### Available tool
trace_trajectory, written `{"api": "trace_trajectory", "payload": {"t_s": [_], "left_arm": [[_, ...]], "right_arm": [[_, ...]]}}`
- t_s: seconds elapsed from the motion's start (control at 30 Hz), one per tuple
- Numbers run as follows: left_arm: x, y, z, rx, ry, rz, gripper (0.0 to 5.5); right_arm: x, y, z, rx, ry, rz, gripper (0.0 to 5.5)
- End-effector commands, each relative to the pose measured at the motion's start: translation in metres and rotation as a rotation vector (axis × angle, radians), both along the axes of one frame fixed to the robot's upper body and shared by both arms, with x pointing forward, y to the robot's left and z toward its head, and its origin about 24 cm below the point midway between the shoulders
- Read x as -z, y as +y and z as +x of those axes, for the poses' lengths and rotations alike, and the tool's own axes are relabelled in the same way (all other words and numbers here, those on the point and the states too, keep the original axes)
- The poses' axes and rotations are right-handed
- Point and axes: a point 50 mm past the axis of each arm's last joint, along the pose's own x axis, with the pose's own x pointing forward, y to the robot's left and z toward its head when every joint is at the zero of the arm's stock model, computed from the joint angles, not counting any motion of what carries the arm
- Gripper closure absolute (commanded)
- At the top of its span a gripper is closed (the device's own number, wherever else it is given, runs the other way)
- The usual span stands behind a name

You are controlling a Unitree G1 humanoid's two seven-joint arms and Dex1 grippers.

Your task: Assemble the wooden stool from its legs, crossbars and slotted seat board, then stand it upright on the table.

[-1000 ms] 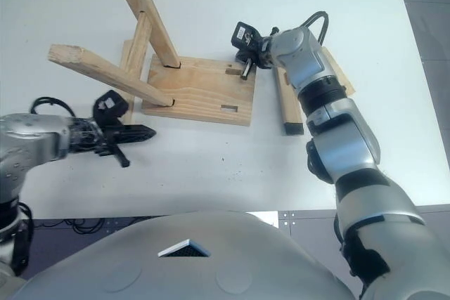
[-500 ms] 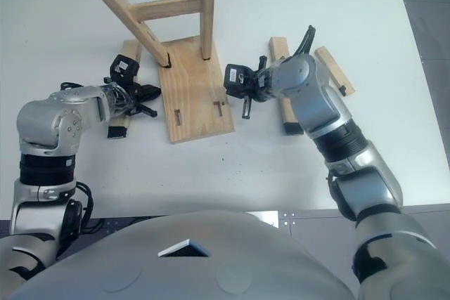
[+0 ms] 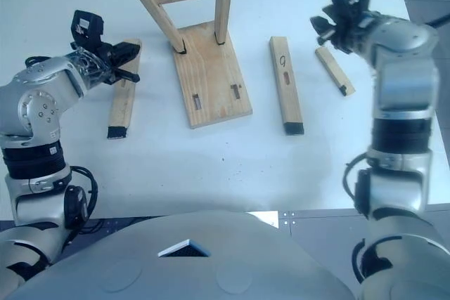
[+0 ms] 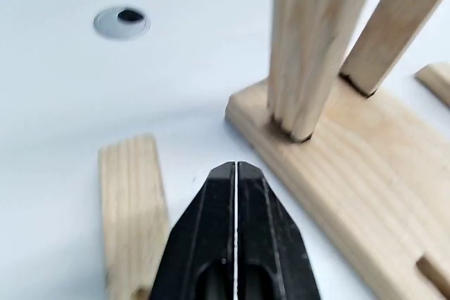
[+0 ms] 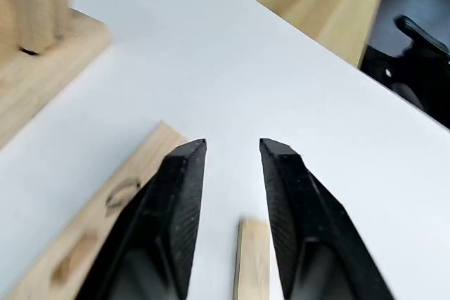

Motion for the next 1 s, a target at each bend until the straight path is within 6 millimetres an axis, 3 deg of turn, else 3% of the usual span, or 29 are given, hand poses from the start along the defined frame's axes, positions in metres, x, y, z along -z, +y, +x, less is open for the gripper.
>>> {"api": "trace_trajectory", "payload": {"t_s": [0.03,0.13,0.23,0.37,0.53,0.77,0.87,0.93,1.0], "left_arm": [[0.016,-0.009,-0.016,-0.057,0.010,-0.041,5.50],[0.022,-0.016,-0.019,-0.088,0.002,-0.078,5.50],[0.019,-0.025,-0.012,-0.055,-0.017,-0.100,5.50],[0.019,-0.026,-0.004,-0.036,-0.024,-0.088,5.50],[0.019,-0.029,-0.004,-0.025,-0.031,-0.079,5.50],[0.008,-0.033,-0.007,-0.053,-0.073,-0.174,5.50],[-0.006,-0.043,-0.007,-0.027,-0.119,-0.294,5.50],[-0.016,-0.049,-0.007,-0.008,-0.146,-0.380,5.14],[-0.027,-0.057,-0.007,0.035,-0.175,-0.475,4.81]], "right_arm": [[0.008,-0.051,-0.019,0.031,0.188,-0.050,3.43],[0.013,-0.071,-0.017,0.041,0.244,-0.042,2.90],[0.029,-0.075,-0.015,0.024,0.315,0.031,2.47],[0.066,-0.080,-0.017,0.050,0.444,0.090,2.47],[0.085,-0.091,-0.028,0.053,0.536,0.047,2.71],[0.084,-0.078,-0.022,-0.036,0.530,0.026,3.91],[0.081,-0.066,-0.006,-0.015,0.396,0.050,4.20],[0.060,-0.053,0.014,0.008,0.207,0.189,4.20],[0.025,-0.031,0.031,-0.044,-0.026,0.319,4.20]]}}
